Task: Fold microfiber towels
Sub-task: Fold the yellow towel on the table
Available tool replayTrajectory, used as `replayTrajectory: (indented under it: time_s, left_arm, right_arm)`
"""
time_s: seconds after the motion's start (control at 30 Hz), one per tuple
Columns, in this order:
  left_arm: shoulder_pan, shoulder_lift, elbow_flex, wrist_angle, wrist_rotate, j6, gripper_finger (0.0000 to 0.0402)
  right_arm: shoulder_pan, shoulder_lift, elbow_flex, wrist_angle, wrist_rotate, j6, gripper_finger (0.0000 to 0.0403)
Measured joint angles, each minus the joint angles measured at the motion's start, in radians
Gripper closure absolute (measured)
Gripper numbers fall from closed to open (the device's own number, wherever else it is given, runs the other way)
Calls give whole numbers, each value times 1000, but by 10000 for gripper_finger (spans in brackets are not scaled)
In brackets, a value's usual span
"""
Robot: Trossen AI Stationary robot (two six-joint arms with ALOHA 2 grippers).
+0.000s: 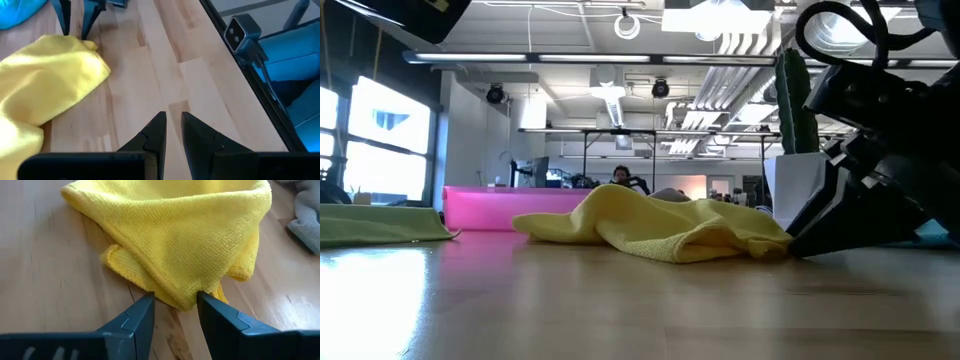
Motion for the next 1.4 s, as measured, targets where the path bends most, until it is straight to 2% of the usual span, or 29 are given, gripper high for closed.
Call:
replayTrajectory:
  time_s: [0.33,0.57,0.7,0.97,1.2,1.4]
  left_arm:
    - [20,0,0,1,0,4,352]
    - [38,0,0,2,-5,32,352]
    - [51,0,0,2,-6,31,353]
    - [63,0,0,2,-32,29,353]
    - [63,0,0,2,-76,28,353]
    - [63,0,0,21,-129,32,353]
  right_arm:
    - [8,-2,-2,42,22,-42,261]
    - [-7,-3,-2,52,102,-46,264]
    - [-25,-3,-2,53,91,-68,290]
    - [-41,-4,-2,53,67,-109,392]
    - [-41,-14,0,118,-4,-130,398]
    - [-41,-82,83,103,-67,-188,401]
